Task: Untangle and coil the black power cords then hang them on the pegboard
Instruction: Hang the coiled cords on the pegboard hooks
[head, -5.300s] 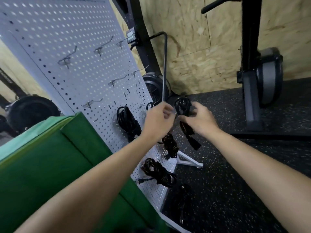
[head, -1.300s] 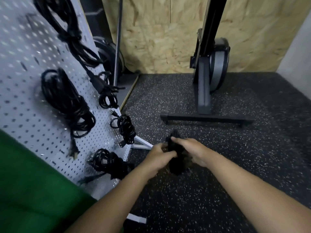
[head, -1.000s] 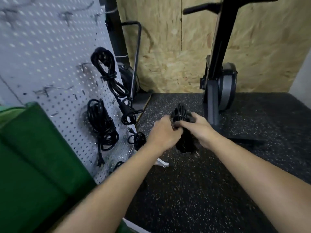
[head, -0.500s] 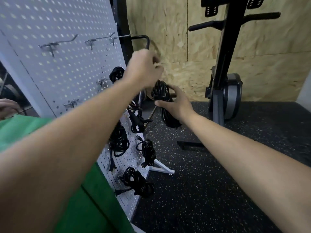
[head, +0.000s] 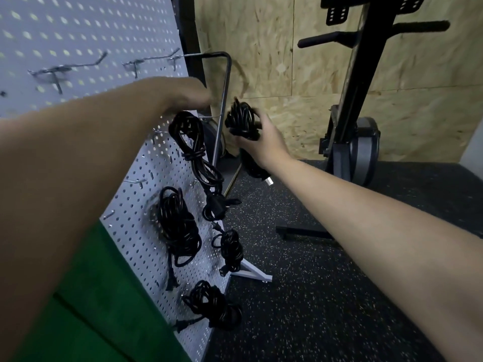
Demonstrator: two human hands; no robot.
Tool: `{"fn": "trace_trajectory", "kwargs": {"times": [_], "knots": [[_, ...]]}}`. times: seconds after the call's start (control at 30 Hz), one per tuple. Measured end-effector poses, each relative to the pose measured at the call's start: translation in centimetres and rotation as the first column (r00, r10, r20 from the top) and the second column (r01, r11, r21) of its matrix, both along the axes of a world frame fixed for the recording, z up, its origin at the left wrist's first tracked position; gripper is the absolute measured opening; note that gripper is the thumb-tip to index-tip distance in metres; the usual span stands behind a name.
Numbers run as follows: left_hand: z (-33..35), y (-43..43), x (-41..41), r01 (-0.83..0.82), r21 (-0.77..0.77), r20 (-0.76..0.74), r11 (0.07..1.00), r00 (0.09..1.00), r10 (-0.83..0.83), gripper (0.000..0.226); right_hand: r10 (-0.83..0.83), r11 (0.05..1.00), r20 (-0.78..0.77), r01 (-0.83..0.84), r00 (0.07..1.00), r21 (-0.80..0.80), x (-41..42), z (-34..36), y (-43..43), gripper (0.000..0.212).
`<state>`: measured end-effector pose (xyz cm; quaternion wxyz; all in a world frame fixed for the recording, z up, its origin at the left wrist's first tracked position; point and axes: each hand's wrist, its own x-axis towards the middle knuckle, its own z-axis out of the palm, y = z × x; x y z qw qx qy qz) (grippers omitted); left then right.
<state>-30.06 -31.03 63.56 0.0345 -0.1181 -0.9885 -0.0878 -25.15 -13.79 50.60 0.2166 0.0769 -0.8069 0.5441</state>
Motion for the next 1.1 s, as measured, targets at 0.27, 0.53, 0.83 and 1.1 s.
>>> {"fn": "trace_trajectory", "kwargs": {"times": [0.27, 0.53, 0.83, 1.1], "knots": [[-1.5, -1.4, -1.1, 0.009, 0.163, 0.156, 0.987, 0.987, -0.035, 0.029, -0.027, 1.000, -0.036, 0.028, 0.999, 0.009, -3.6, 0.2, -1.2, 0.081], [-1.7, -1.2, -0.6, 0.030, 0.174, 0.160, 0.984, 0.985, -0.058, 0.025, 0.004, 0.998, -0.139, -0.013, 0.990, -0.058, -4.3, 0.6, -1.6, 0.072], [-2.0, -2.9, -2.0, 0.004, 0.292, 0.189, 0.956, 0.980, -0.062, 0.028, 0.028, 0.999, -0.088, -0.031, 0.996, -0.041, -6.0, 0.6, -3.7, 0.084], [-2.3, -3.4, -3.3, 0.005, 0.277, 0.139, 0.961, 0.989, -0.046, 0.068, 0.018, 0.993, -0.055, -0.024, 0.998, -0.118, -6.7, -0.1, -3.9, 0.083]]}}
